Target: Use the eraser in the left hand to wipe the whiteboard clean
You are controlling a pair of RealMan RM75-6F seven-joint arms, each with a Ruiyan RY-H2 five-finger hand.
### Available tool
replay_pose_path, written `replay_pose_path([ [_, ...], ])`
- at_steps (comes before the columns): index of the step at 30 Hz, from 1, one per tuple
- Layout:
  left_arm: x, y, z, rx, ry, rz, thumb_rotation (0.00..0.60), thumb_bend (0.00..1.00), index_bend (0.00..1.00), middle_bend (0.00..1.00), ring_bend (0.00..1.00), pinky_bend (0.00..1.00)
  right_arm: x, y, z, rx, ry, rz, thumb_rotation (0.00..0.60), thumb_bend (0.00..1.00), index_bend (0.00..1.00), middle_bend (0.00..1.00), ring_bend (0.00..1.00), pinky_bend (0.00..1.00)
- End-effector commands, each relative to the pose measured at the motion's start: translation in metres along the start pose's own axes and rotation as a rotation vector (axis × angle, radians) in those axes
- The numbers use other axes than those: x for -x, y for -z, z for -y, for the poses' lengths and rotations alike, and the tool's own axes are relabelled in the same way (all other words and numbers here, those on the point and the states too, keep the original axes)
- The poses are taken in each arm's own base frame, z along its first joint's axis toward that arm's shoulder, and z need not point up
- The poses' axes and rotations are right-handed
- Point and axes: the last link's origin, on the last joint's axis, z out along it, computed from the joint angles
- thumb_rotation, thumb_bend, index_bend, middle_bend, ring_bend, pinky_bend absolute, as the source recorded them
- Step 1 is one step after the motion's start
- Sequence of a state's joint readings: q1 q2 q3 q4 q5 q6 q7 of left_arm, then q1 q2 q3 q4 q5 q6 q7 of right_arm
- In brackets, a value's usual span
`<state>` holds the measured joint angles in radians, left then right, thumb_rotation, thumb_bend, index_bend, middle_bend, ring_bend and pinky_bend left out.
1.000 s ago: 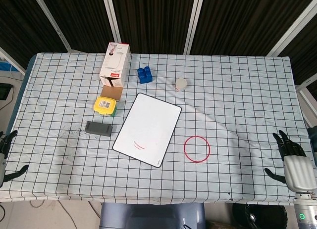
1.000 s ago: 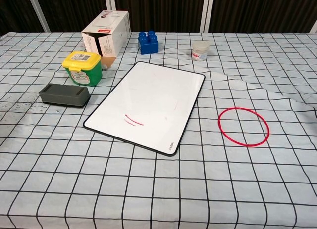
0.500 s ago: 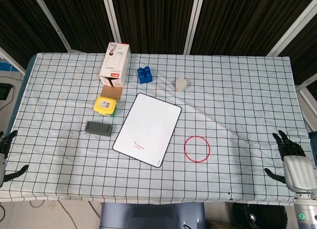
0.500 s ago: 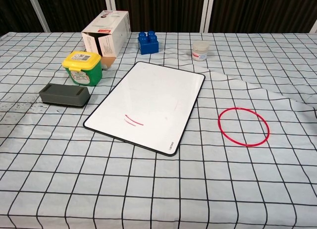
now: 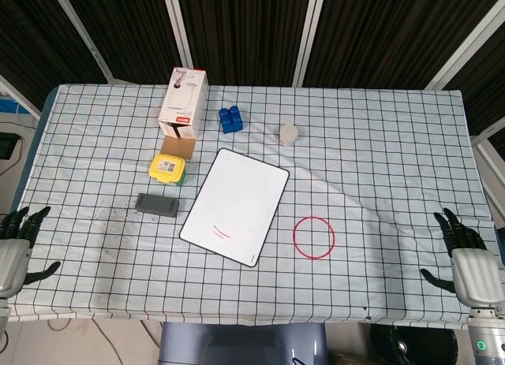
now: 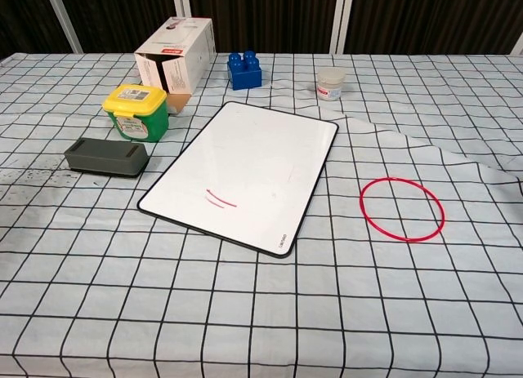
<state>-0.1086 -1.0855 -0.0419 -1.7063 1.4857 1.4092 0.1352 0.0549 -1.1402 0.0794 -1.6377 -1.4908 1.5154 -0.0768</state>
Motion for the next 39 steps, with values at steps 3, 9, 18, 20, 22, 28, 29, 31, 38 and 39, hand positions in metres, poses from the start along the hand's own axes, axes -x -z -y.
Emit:
replay_pose_path([
  [3,-0.009,-0.036,-0.033,0.132,-0.051,0.086,0.600,0.20,0.10,0.20,0.00,0.06,0.000,0.000,0.000,0.000,-0.002,0.001,0.600,0.04,0.00,0.03,0.17,0.20],
  [9,-0.012,-0.080,-0.061,0.197,-0.080,0.217,0.600,0.20,0.18,0.24,0.00,0.06,0.001,0.000,0.001,0.003,-0.003,0.003,0.600,0.04,0.00,0.03,0.17,0.20],
  [18,-0.005,-0.126,-0.088,0.244,-0.147,0.315,0.600,0.20,0.26,0.31,0.01,0.06,0.002,-0.001,0.001,0.008,-0.005,0.010,0.600,0.04,0.00,0.03,0.17,0.20],
  [20,-0.002,-0.135,-0.093,0.249,-0.169,0.318,0.600,0.20,0.27,0.31,0.01,0.06,0.002,-0.001,0.001,0.009,-0.005,0.010,0.600,0.04,0.00,0.03,0.17,0.20],
  [22,0.001,-0.143,-0.098,0.254,-0.196,0.322,0.600,0.20,0.28,0.31,0.01,0.06,0.002,-0.001,0.001,0.010,-0.004,0.011,0.600,0.04,0.00,0.03,0.17,0.20],
  [28,0.009,-0.156,-0.109,0.242,-0.230,0.308,0.600,0.20,0.30,0.31,0.01,0.06,0.003,-0.002,0.001,0.016,-0.007,0.017,0.600,0.04,0.00,0.03,0.17,0.20],
  [29,0.010,-0.158,-0.109,0.237,-0.234,0.305,0.600,0.20,0.30,0.31,0.01,0.07,0.003,-0.002,0.001,0.017,-0.007,0.018,0.600,0.04,0.00,0.03,0.17,0.20],
  [31,0.014,-0.163,-0.111,0.232,-0.251,0.299,0.600,0.20,0.30,0.31,0.01,0.07,0.003,-0.002,0.001,0.017,-0.008,0.019,0.600,0.04,0.00,0.03,0.17,0.20],
  [38,0.032,-0.177,-0.118,0.243,-0.272,0.290,0.600,0.20,0.28,0.29,0.01,0.07,0.003,-0.003,0.000,0.023,-0.008,0.021,0.600,0.04,0.00,0.03,0.17,0.20],
  [39,0.033,-0.178,-0.118,0.244,-0.276,0.286,0.600,0.20,0.28,0.29,0.01,0.07,0.003,-0.003,0.000,0.024,-0.007,0.022,0.600,0.04,0.00,0.03,0.17,0.20],
])
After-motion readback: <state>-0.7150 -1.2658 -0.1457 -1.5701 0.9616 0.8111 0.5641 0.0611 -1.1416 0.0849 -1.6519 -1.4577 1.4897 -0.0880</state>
